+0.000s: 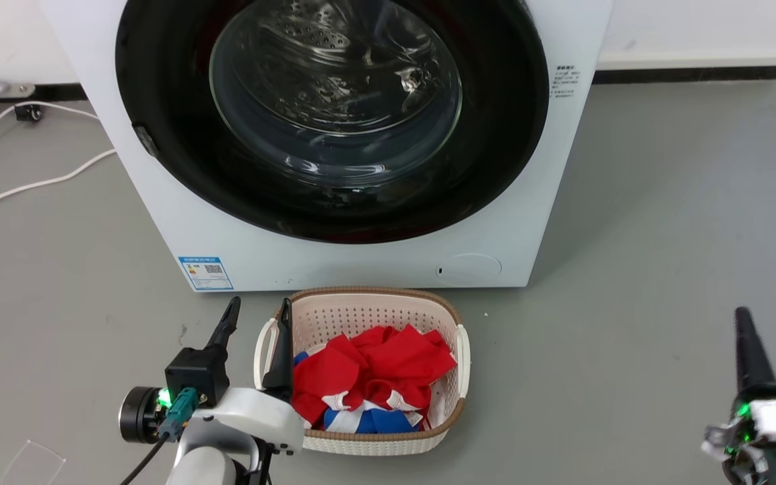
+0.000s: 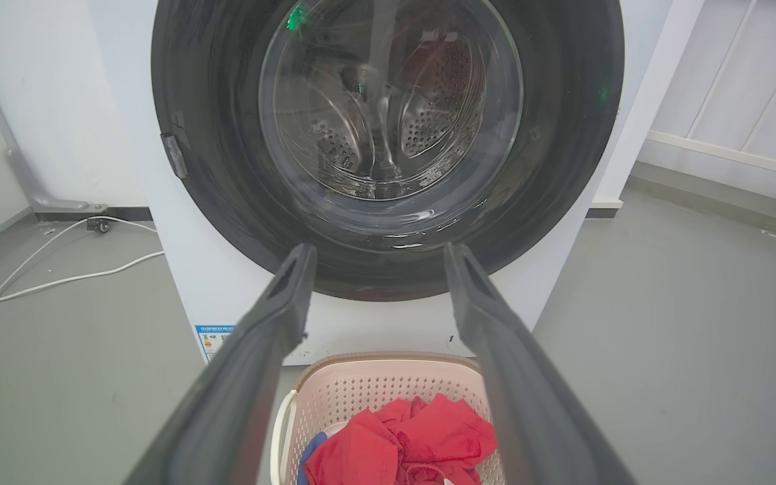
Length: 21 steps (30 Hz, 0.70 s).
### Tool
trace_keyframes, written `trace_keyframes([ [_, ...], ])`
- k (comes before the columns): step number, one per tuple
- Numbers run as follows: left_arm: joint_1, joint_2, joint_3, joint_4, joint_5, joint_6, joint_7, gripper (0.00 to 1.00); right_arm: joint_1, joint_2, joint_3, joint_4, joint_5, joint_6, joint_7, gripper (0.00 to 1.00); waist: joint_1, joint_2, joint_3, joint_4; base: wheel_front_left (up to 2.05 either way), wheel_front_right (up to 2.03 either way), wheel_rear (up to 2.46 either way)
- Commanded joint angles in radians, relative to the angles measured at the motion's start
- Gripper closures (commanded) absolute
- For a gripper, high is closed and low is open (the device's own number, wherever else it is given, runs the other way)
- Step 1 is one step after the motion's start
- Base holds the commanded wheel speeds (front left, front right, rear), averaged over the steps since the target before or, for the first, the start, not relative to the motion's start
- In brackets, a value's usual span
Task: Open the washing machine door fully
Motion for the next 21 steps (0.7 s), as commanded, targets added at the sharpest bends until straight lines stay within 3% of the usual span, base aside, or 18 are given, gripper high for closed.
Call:
trace_keyframes([
  [1, -0.015, -0.002, 0.004, -0.005, 0.0, 0.005, -0.003, 0.0, -0.032, 0.001, -0.022, 0.016, 0.063, 0.0, 0.011, 1.0, 0.0, 0.0, 0.016, -0.005, 0.0, 0.0, 0.0],
  [5, -0.037, -0.003, 0.004, -0.028, 0.006, 0.014, -0.003, 0.0, -0.14, -0.004, -0.119, 0.083, 0.295, 0.0, 0.081, 1.0, 0.0, 0.0, 0.065, -0.011, 0.0, 0.0, 0.0],
  [11, -0.084, -0.005, 0.002, -0.079, 0.011, 0.031, -0.003, 0.0, -0.35, -0.112, -0.205, 0.25, 0.481, 0.0, 0.172, 1.0, 0.0, 0.0, 0.165, -0.013, 0.0, 0.0, 0.0],
  [21, -0.163, -0.005, -0.022, -0.191, 0.021, 0.056, -0.003, 0.0, -0.725, -0.333, -0.083, 0.507, 0.588, 0.0, 0.383, 1.0, 0.0, 0.0, 0.323, 0.003, 0.0, 0.0, 0.0],
])
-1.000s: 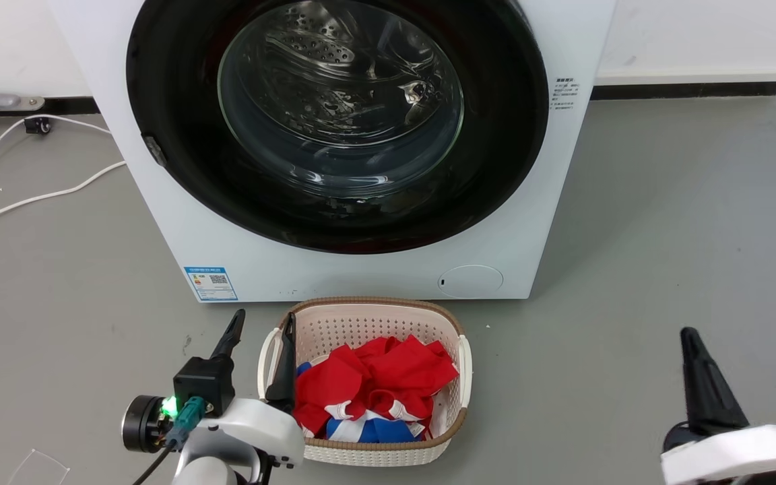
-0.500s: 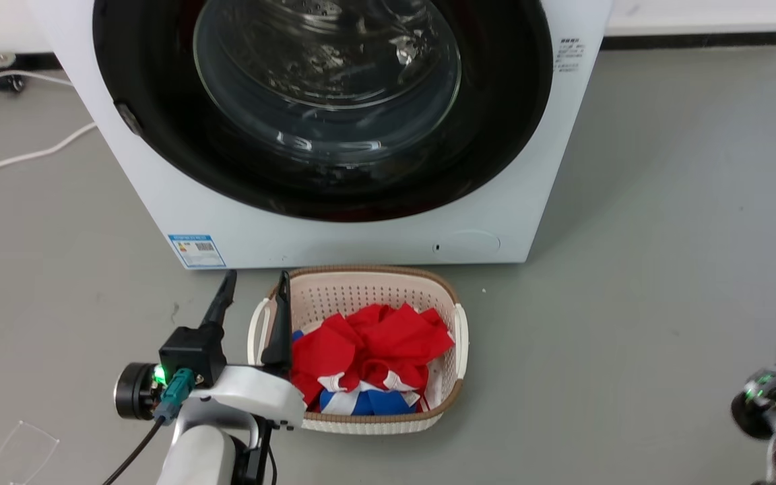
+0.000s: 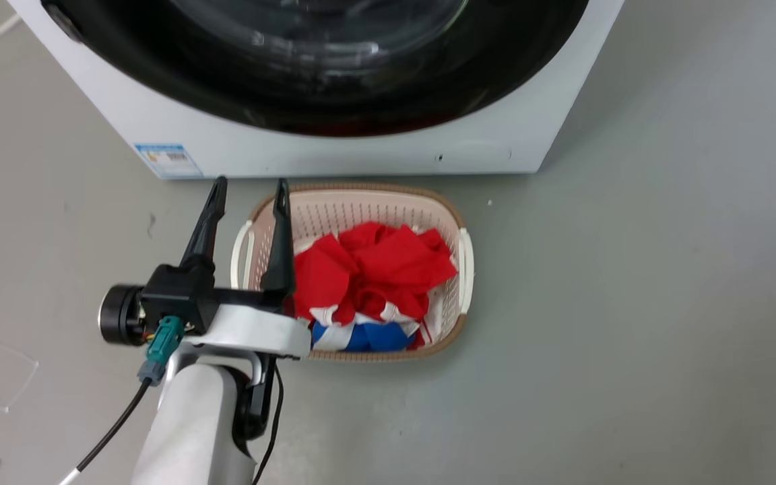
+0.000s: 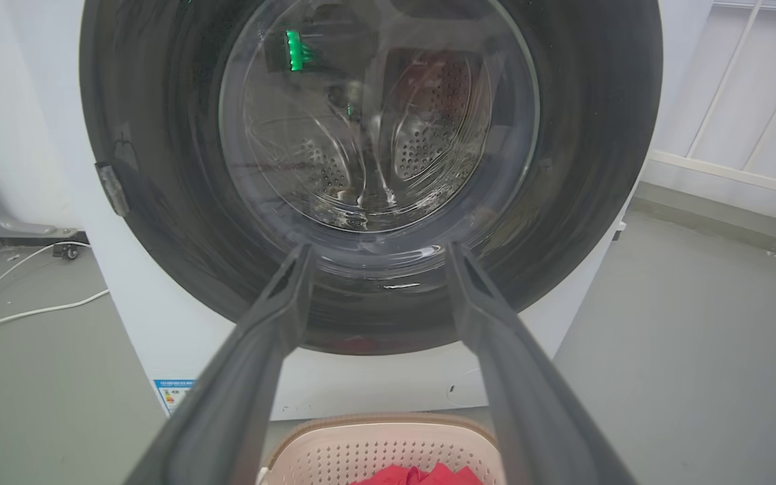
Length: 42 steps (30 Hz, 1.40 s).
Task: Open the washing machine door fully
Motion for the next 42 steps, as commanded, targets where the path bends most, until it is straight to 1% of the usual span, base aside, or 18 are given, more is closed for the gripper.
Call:
trace_keyframes([
  [1, -0.022, -0.001, -0.01, -0.016, 0.008, 0.007, -0.003, 0.0, -0.053, -0.025, 0.027, 0.024, 0.005, 0.0, 0.031, 1.0, -0.0001, 0.0, 0.055, 0.011, 0.0, 0.0, 0.0],
  [4, -0.04, -0.001, -0.025, -0.043, 0.011, 0.015, -0.003, 0.0, -0.151, -0.065, 0.091, 0.068, 0.002, 0.0, 0.091, 1.0, -0.0001, 0.0, 0.091, 0.018, 0.0, 0.0, 0.0],
  [7, -0.058, -0.001, -0.045, -0.067, 0.015, 0.02, -0.003, 0.0, -0.237, -0.085, 0.163, 0.095, -0.009, 0.0, 0.147, 1.0, -0.0001, 0.0, 0.125, 0.023, 0.0, 0.0, 0.0],
  [9, -0.063, -0.001, -0.057, -0.081, 0.015, 0.027, -0.003, 0.0, -0.292, -0.087, 0.211, 0.113, -0.019, 0.0, 0.175, 1.0, -0.0001, 0.0, 0.143, 0.026, 0.0, 0.0, 0.0],
  [15, -0.084, -0.001, -0.091, -0.101, -0.002, 0.038, -0.003, 0.0, -0.432, -0.072, 0.319, 0.152, -0.047, 0.0, 0.224, 1.0, -0.0001, 0.0, 0.184, 0.041, 0.0, 0.0, 0.0],
  [22, -0.106, -0.001, -0.117, -0.12, -0.007, 0.05, -0.003, 0.0, -0.551, -0.037, 0.414, 0.194, -0.081, 0.0, 0.247, 1.0, -0.0001, 0.0, 0.235, 0.053, 0.0, 0.0, 0.0],
  [28, -0.122, -0.001, -0.13, -0.135, -0.006, 0.061, -0.003, 0.0, -0.631, -0.019, 0.456, 0.234, -0.101, 0.0, 0.239, 1.0, -0.0001, 0.0, 0.271, 0.063, 0.0, 0.0, 0.0],
  [34, -0.141, -0.001, -0.138, -0.144, 0.003, 0.066, -0.003, 0.0, -0.728, -0.003, 0.491, 0.32, -0.129, 0.0, 0.217, 1.0, -0.0001, 0.0, 0.306, 0.077, 0.0, 0.0, 0.0],
  [38, -0.15, -0.001, -0.141, -0.146, 0.006, 0.069, -0.003, 0.0, -0.765, 0.012, 0.514, 0.348, -0.136, 0.0, 0.248, 1.0, -0.0001, 0.0, 0.32, 0.082, 0.0, 0.0, 0.0],
  [42, -0.155, -0.001, -0.141, -0.146, 0.005, 0.072, -0.003, 0.0, -0.766, 0.02, 0.525, 0.356, -0.128, 0.0, 0.285, 1.0, -0.0001, 0.0, 0.323, 0.081, 0.0, 0.0, 0.0],
])
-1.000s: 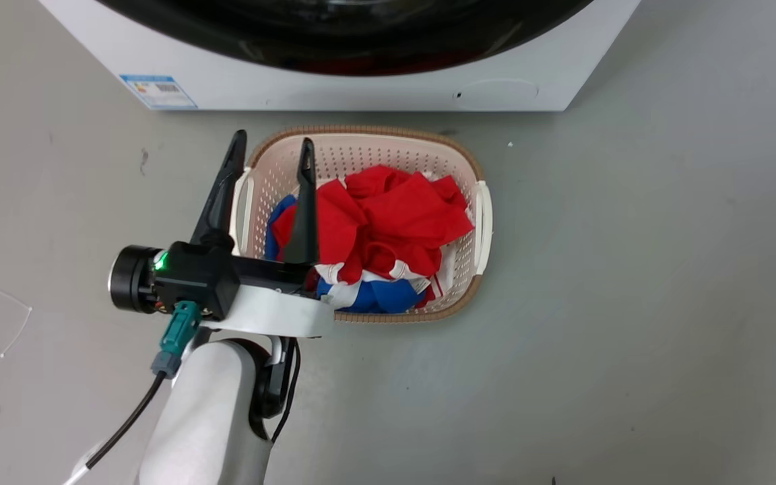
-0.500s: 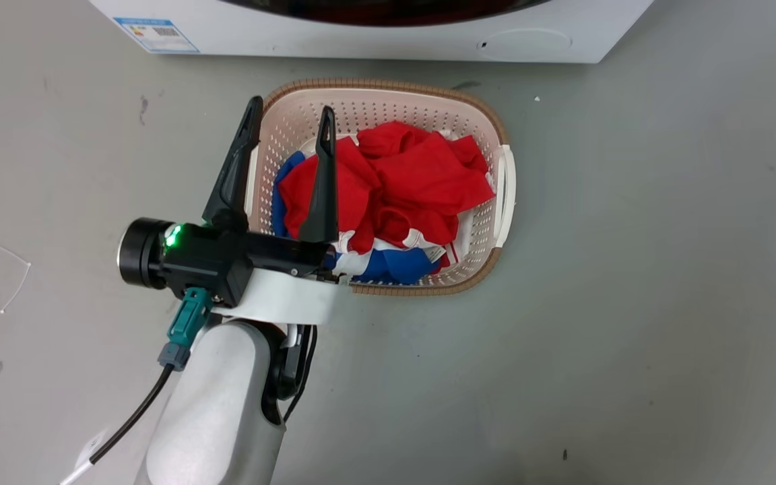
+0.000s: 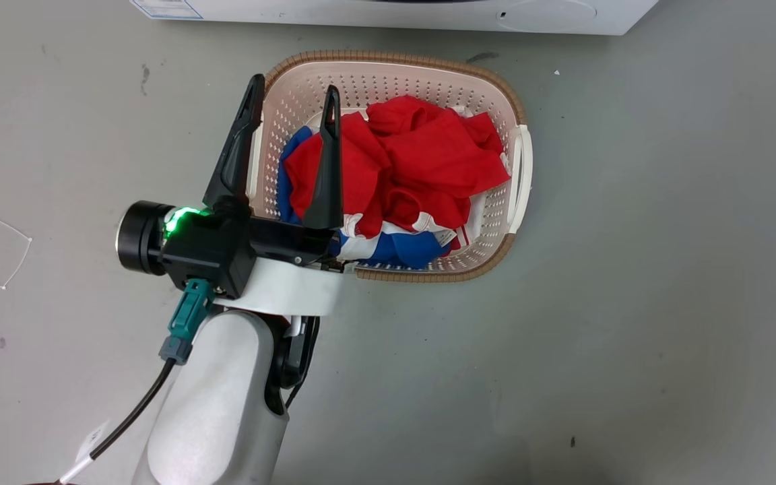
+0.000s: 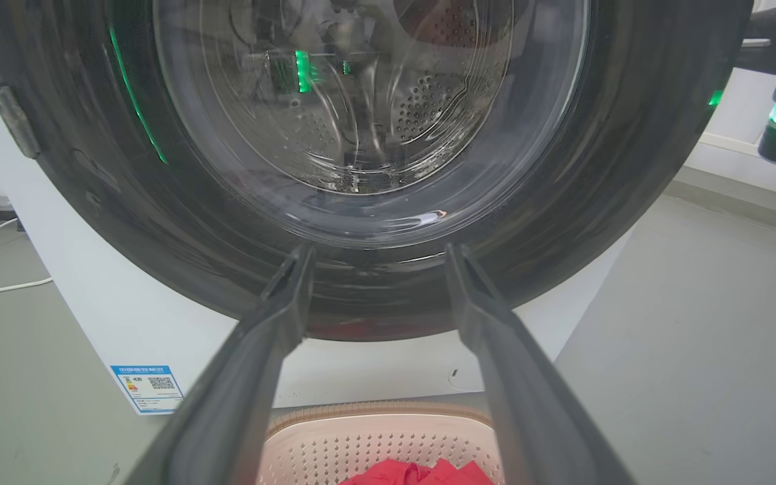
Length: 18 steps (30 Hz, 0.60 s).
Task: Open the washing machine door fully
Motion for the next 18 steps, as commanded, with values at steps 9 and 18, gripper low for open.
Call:
trace_keyframes([
  [9, 0.018, -0.001, 0.006, 0.024, -0.007, 0.0, -0.003, 0.0, 0.099, 0.02, 0.0, -0.003, 0.05, 0.0, 0.101, 1.0, -0.0001, 0.0, -0.074, -0.016, 0.0, 0.0, 0.0],
  [18, 0.086, -0.001, 0.022, 0.075, -0.016, -0.017, -0.003, 0.0, 0.265, 0.057, 0.017, -0.049, 0.085, 0.0, 0.172, 1.0, -0.0001, 0.0, -0.198, -0.037, 0.0, 0.0, 0.0],
])
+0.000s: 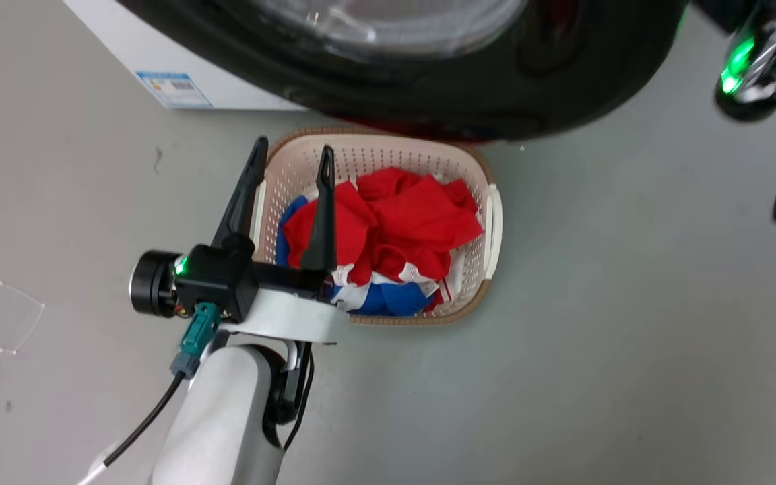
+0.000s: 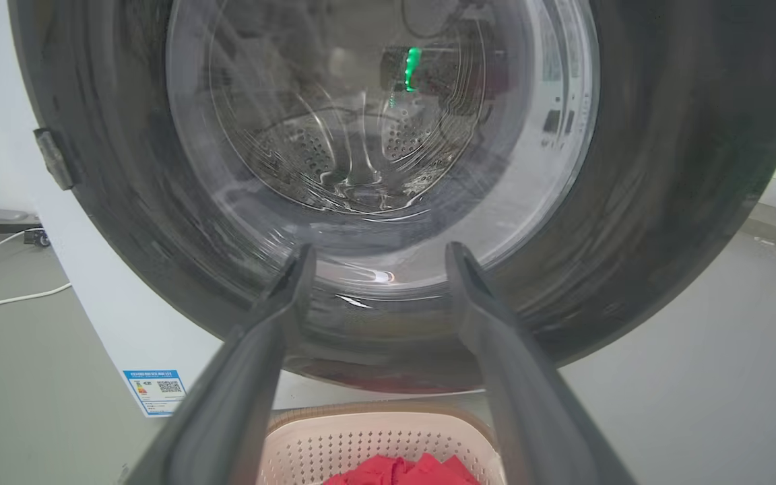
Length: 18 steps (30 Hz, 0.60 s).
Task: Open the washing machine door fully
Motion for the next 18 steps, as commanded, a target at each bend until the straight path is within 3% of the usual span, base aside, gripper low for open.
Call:
trace_keyframes([
  [1, 0.02, 0.0, 0.004, 0.005, -0.002, -0.002, -0.003, 0.0, 0.03, 0.018, 0.008, -0.011, 0.006, 0.0, 0.013, 1.0, 0.0, -0.0001, -0.042, -0.01, 0.0, 0.0, 0.0],
  [18, 0.185, -0.001, -0.002, 0.095, -0.014, -0.05, -0.003, 0.0, 0.361, 0.113, 0.071, -0.193, 0.051, 0.0, 0.055, 1.0, 0.0, -0.0001, -0.269, -0.007, 0.0, 0.0, 0.0],
])
